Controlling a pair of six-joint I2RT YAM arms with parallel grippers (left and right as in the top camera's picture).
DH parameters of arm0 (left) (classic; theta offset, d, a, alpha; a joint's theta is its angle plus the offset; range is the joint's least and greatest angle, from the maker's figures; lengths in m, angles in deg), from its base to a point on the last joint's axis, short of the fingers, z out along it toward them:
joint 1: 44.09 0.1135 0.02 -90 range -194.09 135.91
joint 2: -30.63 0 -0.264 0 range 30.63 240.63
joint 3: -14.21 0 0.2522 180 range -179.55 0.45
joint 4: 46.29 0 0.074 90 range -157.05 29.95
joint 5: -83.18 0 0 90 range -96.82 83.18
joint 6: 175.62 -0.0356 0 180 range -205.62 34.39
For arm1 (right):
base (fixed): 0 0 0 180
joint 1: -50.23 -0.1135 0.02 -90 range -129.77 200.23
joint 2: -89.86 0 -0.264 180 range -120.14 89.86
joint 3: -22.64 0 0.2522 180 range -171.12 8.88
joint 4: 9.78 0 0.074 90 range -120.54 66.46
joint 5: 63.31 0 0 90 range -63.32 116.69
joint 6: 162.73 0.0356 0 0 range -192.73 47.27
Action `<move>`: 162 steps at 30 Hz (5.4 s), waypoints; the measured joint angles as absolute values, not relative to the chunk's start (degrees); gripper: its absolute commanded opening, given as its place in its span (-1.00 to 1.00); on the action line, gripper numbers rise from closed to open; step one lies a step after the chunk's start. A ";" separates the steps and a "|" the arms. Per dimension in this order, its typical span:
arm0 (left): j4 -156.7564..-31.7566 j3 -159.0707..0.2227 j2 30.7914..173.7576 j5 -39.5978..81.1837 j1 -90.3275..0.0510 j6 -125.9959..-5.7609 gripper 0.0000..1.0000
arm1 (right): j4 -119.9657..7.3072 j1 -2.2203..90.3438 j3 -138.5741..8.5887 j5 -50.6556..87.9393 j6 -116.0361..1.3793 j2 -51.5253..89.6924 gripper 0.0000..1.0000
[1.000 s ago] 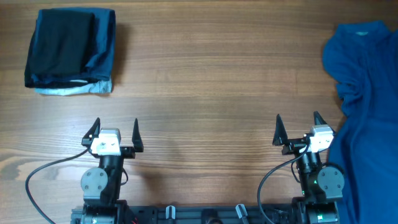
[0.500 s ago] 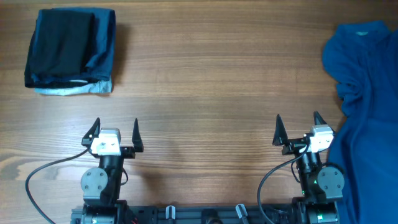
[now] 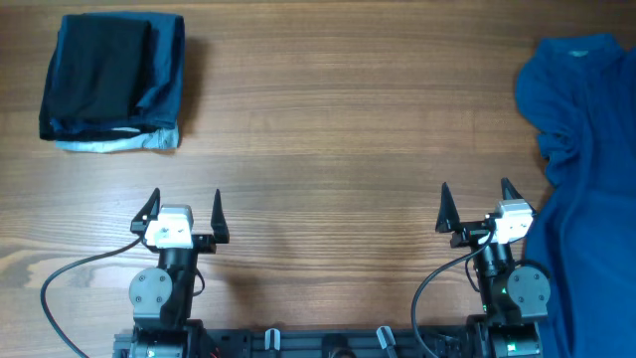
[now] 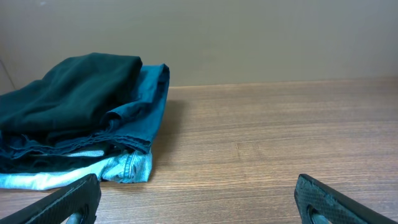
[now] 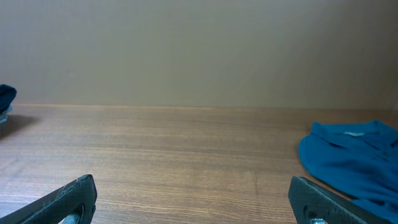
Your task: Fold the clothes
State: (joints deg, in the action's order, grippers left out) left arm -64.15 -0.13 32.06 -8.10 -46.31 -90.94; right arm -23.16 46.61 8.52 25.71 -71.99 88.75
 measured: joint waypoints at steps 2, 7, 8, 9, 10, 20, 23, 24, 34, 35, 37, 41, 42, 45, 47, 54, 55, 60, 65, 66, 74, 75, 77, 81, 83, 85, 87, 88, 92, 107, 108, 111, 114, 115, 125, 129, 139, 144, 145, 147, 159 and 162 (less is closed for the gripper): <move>-64.15 -0.13 32.06 -8.10 -46.31 -90.94 0.99 | -23.18 46.61 8.52 25.71 -71.99 88.75 0.99; -64.15 -0.13 32.06 -8.08 -46.31 -90.94 0.99 | -23.16 46.61 8.52 25.69 -71.99 88.75 0.99; -64.15 -0.13 32.06 -8.10 -46.31 -90.94 0.99 | -23.16 46.61 8.52 25.71 -71.99 88.75 0.99; -64.15 -0.13 32.06 -8.08 -46.31 -90.92 1.00 | -23.16 46.61 8.52 25.71 -71.99 88.75 1.00; -64.15 -0.13 32.06 -8.08 -46.31 -90.94 0.99 | -23.16 46.61 8.52 25.71 -71.99 88.75 0.99; -64.15 -0.13 32.06 -8.10 -46.31 -90.92 0.99 | -23.16 46.61 8.52 25.71 -72.02 88.75 0.99; -64.15 -0.13 32.06 -8.08 -46.31 -90.92 0.99 | -23.16 46.61 8.52 25.71 -71.99 88.75 0.99; -64.15 -0.13 32.06 -8.08 -46.31 -90.94 0.99 | -23.16 46.61 8.52 25.71 -72.02 88.75 0.99; -64.15 -0.13 32.06 -8.08 -46.31 -90.94 0.99 | -20.60 46.61 8.52 24.86 -69.66 88.75 0.99; -64.15 -0.13 32.06 -8.08 -46.31 -90.94 1.00 | -20.54 46.61 8.48 24.34 -68.67 88.75 1.00; -64.15 -0.13 32.06 -8.08 -46.31 -90.94 0.99 | -21.85 46.61 8.04 23.66 -67.30 88.75 0.99; -64.15 -0.13 32.08 -8.08 -46.31 -90.92 0.99 | -29.83 46.61 1.22 22.76 -65.13 88.58 0.99; -64.15 -0.13 32.08 -8.08 -46.31 -90.92 0.99 | -31.31 46.61 -0.85 22.63 -65.00 88.45 1.00; -64.15 -0.13 32.08 -8.10 -46.31 -90.94 0.99 | -35.38 46.61 -10.47 22.65 -64.80 86.06 1.00; -64.15 -0.13 32.08 -8.08 -46.31 -90.94 0.99 | -38.37 46.61 -16.63 22.65 -64.80 82.44 0.99; -64.13 -0.13 32.21 -8.28 -46.31 -90.94 0.99 | -55.77 46.59 -43.65 22.89 -64.04 55.14 0.99; -64.17 -0.13 32.26 -8.30 -46.31 -90.94 0.99 | -58.96 46.61 -47.26 23.53 -63.93 51.29 1.00; -64.17 -0.13 32.23 -8.32 -46.31 -90.94 0.99 | -75.79 48.27 -70.60 28.38 -64.50 25.91 0.99; -64.17 -0.13 32.21 -8.32 -46.31 -90.94 1.00 | -81.39 55.59 -83.89 29.95 -67.03 7.03 0.99; -64.15 -0.13 32.21 -8.32 -46.31 -90.94 0.99 | -81.08 57.43 -84.30 30.19 -67.99 3.58 0.99; -64.17 -0.13 32.21 -8.32 -46.31 -90.94 0.99 | -81.89 63.61 -84.37 31.02 -74.79 -10.11 0.31; -64.15 -0.13 32.21 -8.32 -46.31 -90.94 0.99 | -82.37 64.38 -84.39 31.07 -74.07 -11.33 0.19; -64.17 -0.13 32.21 -8.32 -46.31 -90.94 0.99 | -82.87 66.13 -84.41 31.29 -72.21 -14.06 0.15; -64.15 -0.13 32.21 -8.32 -46.31 -90.94 0.99 | -82.48 69.67 -84.41 31.31 -69.87 -21.47 0.15; -64.15 -0.13 32.21 -8.32 -46.31 -90.94 0.99 | -81.32 70.43 -84.41 31.26 -69.33 -25.06 0.15; -64.15 -0.13 32.21 -8.32 -46.31 -90.94 1.00 | -79.16 70.59 -84.41 31.24 -69.20 -28.23 0.14; -64.17 -0.13 32.21 -8.32 -46.31 -90.94 1.00 | -76.80 70.59 -84.39 31.22 -69.07 -29.84 0.13; -64.15 -0.13 32.21 -8.32 -46.31 -90.94 1.00 | -75.31 70.67 -84.39 31.22 -68.87 -30.43 0.12; -64.15 -0.13 32.21 -8.32 -46.31 -90.94 0.99 | -71.84 71.59 -84.37 31.24 -67.34 -32.66 0.12; -64.15 -0.13 32.21 -8.32 -46.31 -90.94 0.99 | -61.72 74.30 -76.54 30.52 -65.18 -32.71 0.09; -64.15 -0.13 32.21 -8.32 -46.31 -90.94 0.99 | -60.27 74.34 -75.60 30.28 -64.91 -32.33 0.00; -64.15 -0.13 32.21 -8.32 -46.31 -90.94 0.99 | -58.31 74.48 -73.96 29.25 -64.78 -31.55 -0.07; -64.15 -0.13 32.21 -8.32 -46.31 -90.94 1.00 | -58.18 74.41 -73.96 25.54 -64.80 -31.40 -0.07; -64.15 -0.13 32.21 -8.32 -46.31 -90.94 0.99 | -58.15 73.51 -73.96 24.23 -64.80 -31.37 -0.07; -64.15 -0.13 32.21 -8.32 -46.31 -90.94 1.00 | -54.39 45.06 -73.27 16.45 -62.22 -31.31 -0.07; -64.15 -0.13 32.21 -8.32 -46.31 -90.94 1.00 | -52.27 34.08 -73.20 14.78 -59.65 -31.55 -0.05; -64.15 -0.13 32.21 -8.32 -46.31 -90.94 0.99 | -61.96 23.26 -84.78 11.61 -63.60 -33.32 0.34; -64.15 -0.13 32.21 -8.32 -46.31 -90.94 1.00 | -74.02 27.85 -97.46 12.29 -63.95 -31.81 0.45; -64.15 -0.13 32.21 -8.32 -46.31 -90.94 0.99 | -75.90 29.17 -97.99 12.86 -63.80 -30.83 0.55; -64.17 -0.13 32.21 -8.32 -46.31 -90.94 0.99 | -79.03 32.47 -98.25 14.11 -63.38 -28.23 0.72; -64.08 -0.13 32.21 -8.39 -46.31 -90.94 0.99 | -92.71 60.22 -98.90 20.01 -61.39 -18.28 0.99; -58.79 0.09 32.23 -7.71 -46.29 -90.94 1.00 | -92.93 62.21 -98.90 20.34 -61.37 -18.28 0.99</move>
